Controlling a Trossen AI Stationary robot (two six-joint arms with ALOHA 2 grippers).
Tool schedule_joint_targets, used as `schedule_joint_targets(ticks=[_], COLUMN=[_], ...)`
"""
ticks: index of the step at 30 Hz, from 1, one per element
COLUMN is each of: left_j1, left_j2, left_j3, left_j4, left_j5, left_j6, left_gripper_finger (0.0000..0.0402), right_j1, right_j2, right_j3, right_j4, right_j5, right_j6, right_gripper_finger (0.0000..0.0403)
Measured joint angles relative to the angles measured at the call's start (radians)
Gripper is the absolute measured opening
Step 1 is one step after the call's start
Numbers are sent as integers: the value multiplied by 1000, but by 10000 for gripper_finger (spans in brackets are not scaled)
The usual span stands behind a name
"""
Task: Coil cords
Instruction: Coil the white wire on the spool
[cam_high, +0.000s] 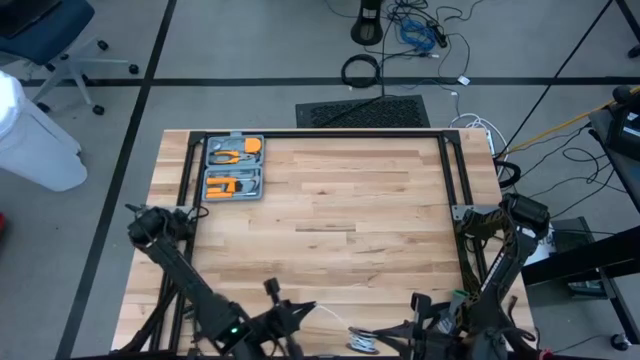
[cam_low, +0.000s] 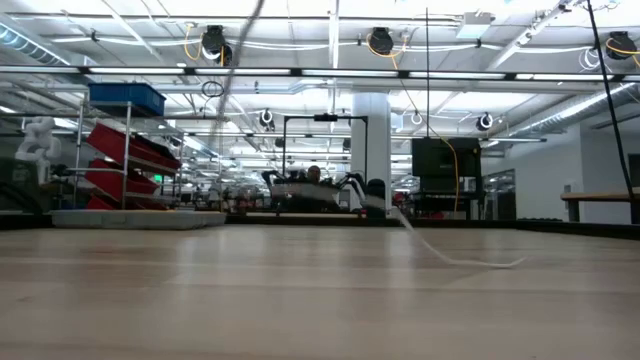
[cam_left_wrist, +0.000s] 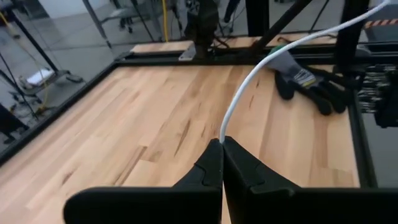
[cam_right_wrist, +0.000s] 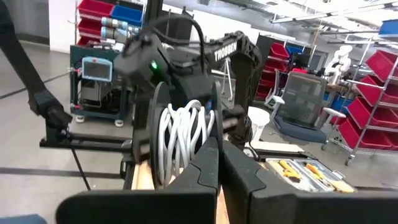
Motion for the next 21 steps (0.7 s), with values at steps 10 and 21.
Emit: schedule_joint_targets(ticks=[10, 21], left_j1=[-61, -62], left_j2=[-43, -105], left_j3=[0, 0], left_j4=[-81, -115], left_j5=[-134, -150], left_j6=[-21, -76], left_gripper_finger=[1, 1], right_j1=[-1, -20], right_j2=[0, 0], right_j3=[0, 0], right_j4=[-128, -238], right_j5=[-1, -1], right_j6=[76, 117], right_gripper_finger=[0, 0])
